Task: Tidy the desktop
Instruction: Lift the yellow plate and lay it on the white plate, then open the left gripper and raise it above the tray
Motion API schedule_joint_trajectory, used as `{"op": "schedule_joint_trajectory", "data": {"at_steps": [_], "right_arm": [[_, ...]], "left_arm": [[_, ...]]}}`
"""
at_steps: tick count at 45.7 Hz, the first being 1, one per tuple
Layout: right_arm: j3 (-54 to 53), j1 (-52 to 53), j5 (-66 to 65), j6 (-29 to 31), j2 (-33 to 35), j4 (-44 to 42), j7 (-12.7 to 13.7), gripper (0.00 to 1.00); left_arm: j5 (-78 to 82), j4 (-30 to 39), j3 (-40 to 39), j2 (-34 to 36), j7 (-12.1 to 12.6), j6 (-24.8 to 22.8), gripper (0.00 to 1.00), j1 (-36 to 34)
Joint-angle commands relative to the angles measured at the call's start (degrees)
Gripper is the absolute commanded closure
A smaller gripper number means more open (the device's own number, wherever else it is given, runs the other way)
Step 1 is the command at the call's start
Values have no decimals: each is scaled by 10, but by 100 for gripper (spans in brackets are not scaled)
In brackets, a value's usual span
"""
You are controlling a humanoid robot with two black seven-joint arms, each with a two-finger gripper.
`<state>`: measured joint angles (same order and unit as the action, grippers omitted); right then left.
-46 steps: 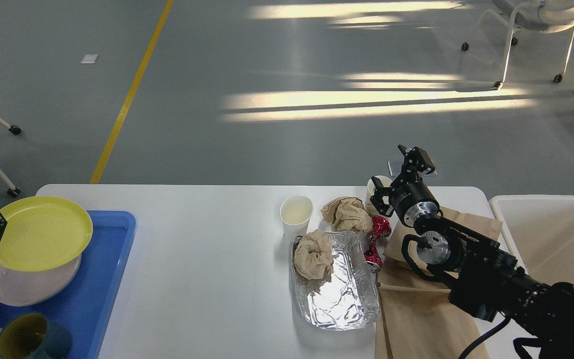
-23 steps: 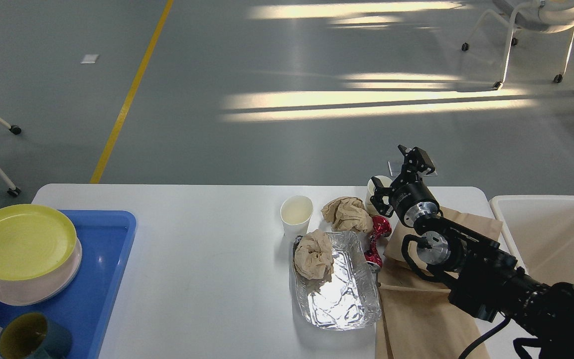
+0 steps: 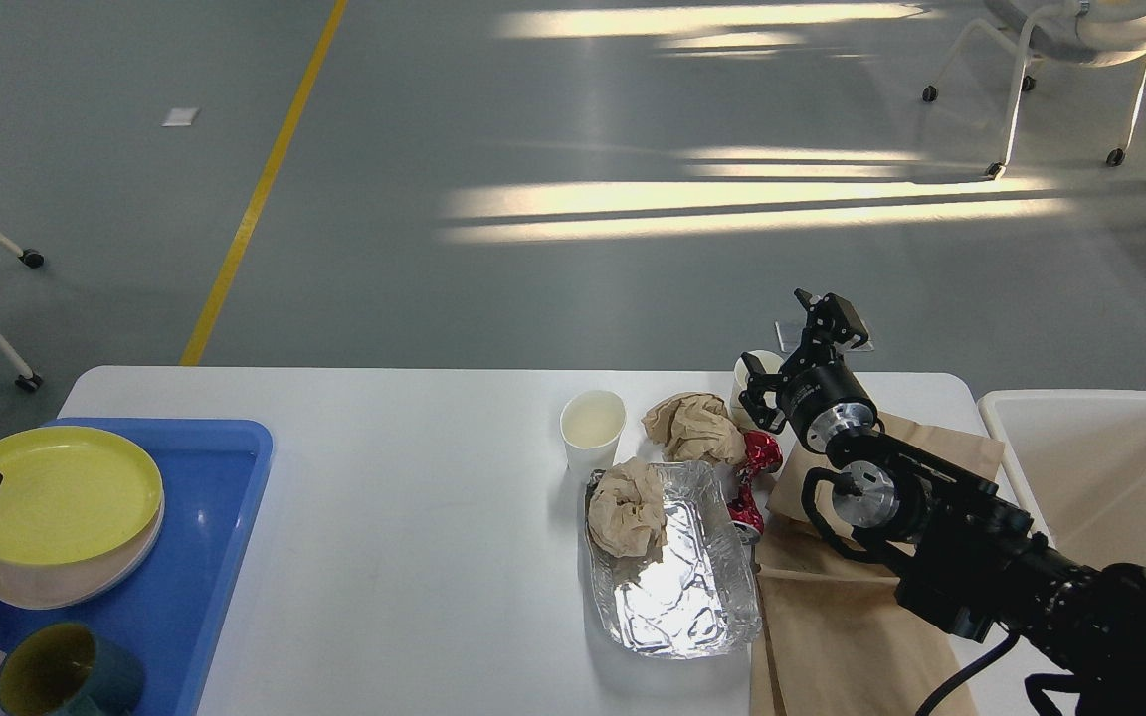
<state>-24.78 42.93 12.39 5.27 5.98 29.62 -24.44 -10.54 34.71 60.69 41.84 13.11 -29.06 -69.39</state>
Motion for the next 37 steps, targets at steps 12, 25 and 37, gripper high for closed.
{"op": "schedule_joint_trajectory", "data": {"at_steps": [12, 25, 37], "right_arm": [[0, 1, 0, 0, 0, 0, 0, 0], [0, 1, 0, 0, 0, 0, 0, 0], [0, 0, 0, 0, 0, 0, 0, 0]], "left_arm": [[2, 1, -1, -8, -5, 31, 51, 4], [1, 1, -14, -13, -10, 46, 18, 5], [0, -1, -34, -4, -12, 51, 7, 1]]}}
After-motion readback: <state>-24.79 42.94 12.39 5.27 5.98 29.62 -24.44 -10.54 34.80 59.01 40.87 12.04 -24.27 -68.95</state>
